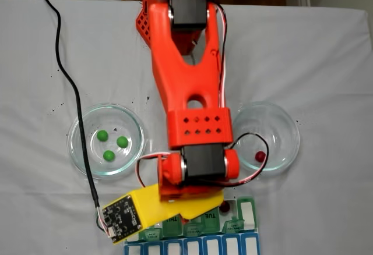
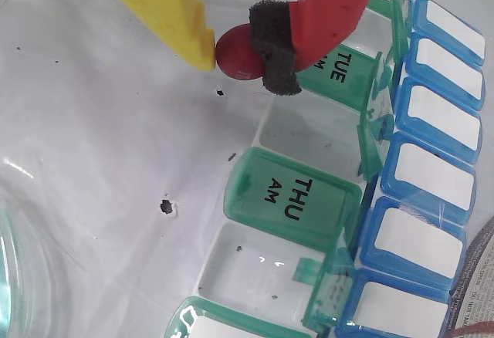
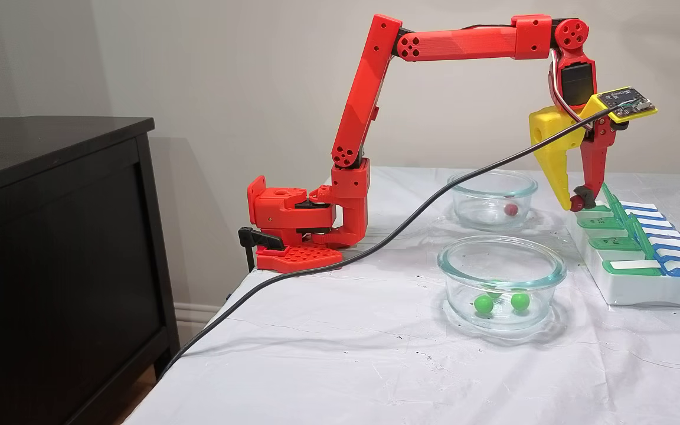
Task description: Sort medicines into box.
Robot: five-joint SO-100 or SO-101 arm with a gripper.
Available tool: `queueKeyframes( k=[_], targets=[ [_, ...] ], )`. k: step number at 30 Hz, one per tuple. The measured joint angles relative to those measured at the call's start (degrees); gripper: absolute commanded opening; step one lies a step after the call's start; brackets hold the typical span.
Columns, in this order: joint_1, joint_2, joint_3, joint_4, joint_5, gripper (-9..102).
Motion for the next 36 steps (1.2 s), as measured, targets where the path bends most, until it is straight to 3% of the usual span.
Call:
queueKeyframes(
  k=[14, 17, 19, 26, 36],
  targets=[
    [0.0, -7.38, -6.77, -1.93, 0.44, 0],
    [0.0, -7.38, -6.77, -2.02, 0.44, 13],
    [0.0, -7.38, -6.77, -2.02, 0.44, 14],
    [-0.62, -2.02, 3.08, -5.8, -0.88, 19],
    [-0.79, 7.03, 12.48, -10.9, -0.97, 18]
  ],
)
